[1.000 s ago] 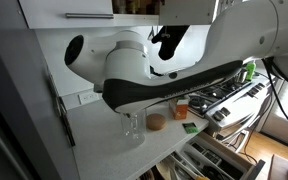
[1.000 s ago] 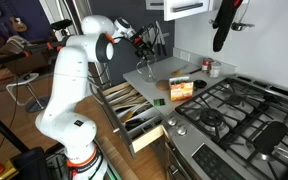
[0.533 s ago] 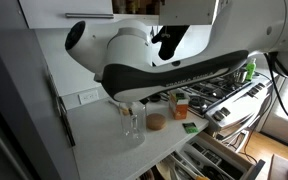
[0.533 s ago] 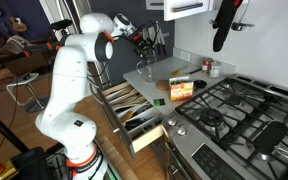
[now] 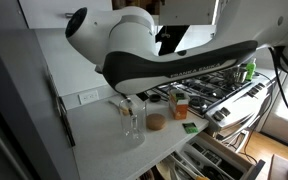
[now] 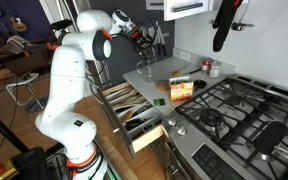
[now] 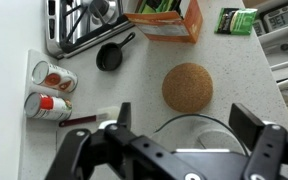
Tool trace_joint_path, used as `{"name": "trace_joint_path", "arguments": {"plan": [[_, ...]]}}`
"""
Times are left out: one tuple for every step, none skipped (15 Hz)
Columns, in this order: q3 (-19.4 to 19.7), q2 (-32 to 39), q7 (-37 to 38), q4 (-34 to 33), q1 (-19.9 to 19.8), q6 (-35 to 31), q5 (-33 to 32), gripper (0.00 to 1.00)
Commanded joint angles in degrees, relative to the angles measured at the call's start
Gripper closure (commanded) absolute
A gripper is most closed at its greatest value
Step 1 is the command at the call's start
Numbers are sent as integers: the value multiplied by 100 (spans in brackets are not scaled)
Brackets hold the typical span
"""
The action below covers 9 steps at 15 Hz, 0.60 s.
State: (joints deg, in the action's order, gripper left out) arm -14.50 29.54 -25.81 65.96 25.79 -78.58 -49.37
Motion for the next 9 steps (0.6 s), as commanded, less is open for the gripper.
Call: {"name": "trace_joint_path", "arguments": {"plan": [[17, -114, 180, -92, -112, 31, 197, 0], [35, -203, 348, -115, -166, 60, 269, 0], [32, -289, 473, -136, -230, 77, 357, 0], [14, -432, 576, -103, -332, -13, 480, 0], [20, -536, 748, -115, -402, -27, 579, 0], [29, -614, 930, -176, -469, 17, 703, 0], [30, -689, 1079, -231, -536, 26, 826, 0], [33, -758, 1256, -276, -598, 46, 957, 0], [37, -830, 1463, -290, -656, 18, 1075, 0]]}}
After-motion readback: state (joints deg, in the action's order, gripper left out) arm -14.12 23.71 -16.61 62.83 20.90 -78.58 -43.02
